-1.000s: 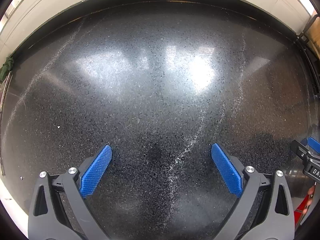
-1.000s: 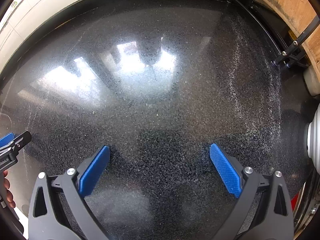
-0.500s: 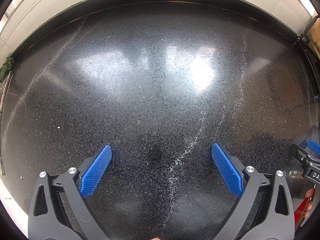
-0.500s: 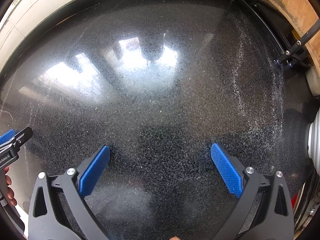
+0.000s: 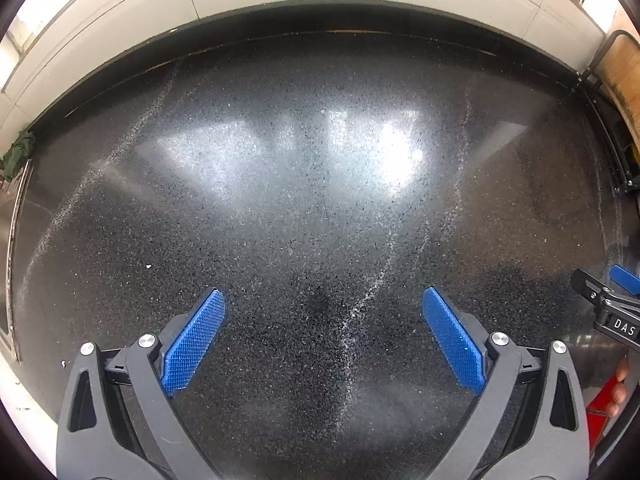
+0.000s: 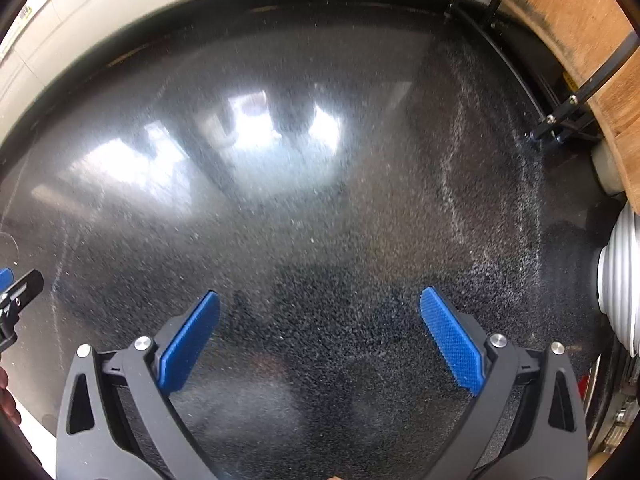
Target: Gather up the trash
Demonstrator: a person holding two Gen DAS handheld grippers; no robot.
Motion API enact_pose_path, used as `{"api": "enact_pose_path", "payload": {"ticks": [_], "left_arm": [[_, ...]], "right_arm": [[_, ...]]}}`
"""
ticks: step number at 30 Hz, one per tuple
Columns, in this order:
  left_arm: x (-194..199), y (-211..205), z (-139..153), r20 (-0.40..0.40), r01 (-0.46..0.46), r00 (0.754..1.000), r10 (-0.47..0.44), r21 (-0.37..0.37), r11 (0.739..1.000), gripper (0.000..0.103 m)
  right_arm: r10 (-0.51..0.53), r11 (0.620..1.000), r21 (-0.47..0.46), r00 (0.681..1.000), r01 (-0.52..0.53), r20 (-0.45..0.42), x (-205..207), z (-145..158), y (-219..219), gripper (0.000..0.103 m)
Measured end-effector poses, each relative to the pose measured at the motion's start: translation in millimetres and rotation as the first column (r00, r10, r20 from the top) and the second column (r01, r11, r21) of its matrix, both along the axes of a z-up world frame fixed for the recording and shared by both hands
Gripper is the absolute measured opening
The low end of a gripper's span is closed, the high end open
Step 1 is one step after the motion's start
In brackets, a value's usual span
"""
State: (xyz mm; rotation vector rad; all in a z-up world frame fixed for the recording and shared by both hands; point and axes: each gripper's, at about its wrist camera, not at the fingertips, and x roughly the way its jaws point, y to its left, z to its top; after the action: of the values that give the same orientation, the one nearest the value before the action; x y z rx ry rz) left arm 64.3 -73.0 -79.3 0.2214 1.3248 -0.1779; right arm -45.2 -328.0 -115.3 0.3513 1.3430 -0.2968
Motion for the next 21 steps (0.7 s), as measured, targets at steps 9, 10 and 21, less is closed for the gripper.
{"api": "enact_pose_path", "payload": {"ticks": [9,10,21], "left_arm": [[-16,6,24,0.003,-0.012,1.0,0.012,-0.027,1.0,0.096],[-18,8,25,0.003,-0.017,1.0,0.017,-0.027,0.999,0.096],[-30,28,29,-0.009,-0.081,0.997,0.081,-0.001,0.997,0.096]], "right_arm": [[0.057,0.998,-0.011,0.997,-0.057,0.057,-3,26,15,0.097],[0.057,0.998,-0.009,0.997,-0.057,0.059,-5,27,18,0.097],[0.096,0.995,-0.001,0.993,-0.096,0.068,10,29,29,0.097]]}}
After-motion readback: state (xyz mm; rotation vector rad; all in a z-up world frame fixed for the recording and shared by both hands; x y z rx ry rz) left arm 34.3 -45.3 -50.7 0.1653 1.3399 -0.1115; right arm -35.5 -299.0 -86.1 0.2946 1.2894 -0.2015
